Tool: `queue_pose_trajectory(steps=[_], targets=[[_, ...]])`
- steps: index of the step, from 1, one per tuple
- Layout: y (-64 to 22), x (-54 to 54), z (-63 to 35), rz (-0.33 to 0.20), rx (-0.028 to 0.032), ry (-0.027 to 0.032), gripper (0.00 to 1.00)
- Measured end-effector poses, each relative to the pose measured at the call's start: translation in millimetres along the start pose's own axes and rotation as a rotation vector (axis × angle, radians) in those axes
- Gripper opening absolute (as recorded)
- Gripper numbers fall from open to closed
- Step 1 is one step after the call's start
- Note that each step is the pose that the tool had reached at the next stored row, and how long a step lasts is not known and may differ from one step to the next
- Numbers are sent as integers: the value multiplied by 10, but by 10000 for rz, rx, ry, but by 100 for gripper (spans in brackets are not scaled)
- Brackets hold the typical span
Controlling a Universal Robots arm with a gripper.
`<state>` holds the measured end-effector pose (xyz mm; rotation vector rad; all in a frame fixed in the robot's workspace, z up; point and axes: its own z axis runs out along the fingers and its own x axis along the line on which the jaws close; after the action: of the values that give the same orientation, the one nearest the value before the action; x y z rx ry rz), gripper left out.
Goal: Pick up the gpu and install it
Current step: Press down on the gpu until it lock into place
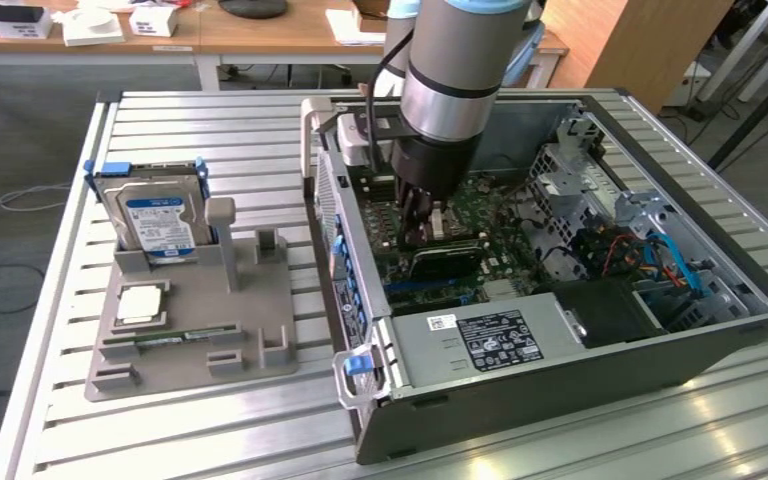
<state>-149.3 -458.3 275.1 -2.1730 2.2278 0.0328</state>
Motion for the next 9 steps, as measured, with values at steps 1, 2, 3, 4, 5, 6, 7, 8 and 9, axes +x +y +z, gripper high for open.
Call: queue_pose_trajectory(steps=[1,2,3,4,5,6,7,8,9], targets=[[0,0,0,0,1,-1,11],[0,0,4,0,2,-3,11],[0,0,12,0,5,-7,11],[0,0,15,0,3,-5,11],[0,0,14,0,2,-3,11],[0,0,14,0,2,-3,11],[0,0,14,0,2,-2,11],[2,-3,15,2,1,-1,11],[5,-11,16,1,1,-1,11]])
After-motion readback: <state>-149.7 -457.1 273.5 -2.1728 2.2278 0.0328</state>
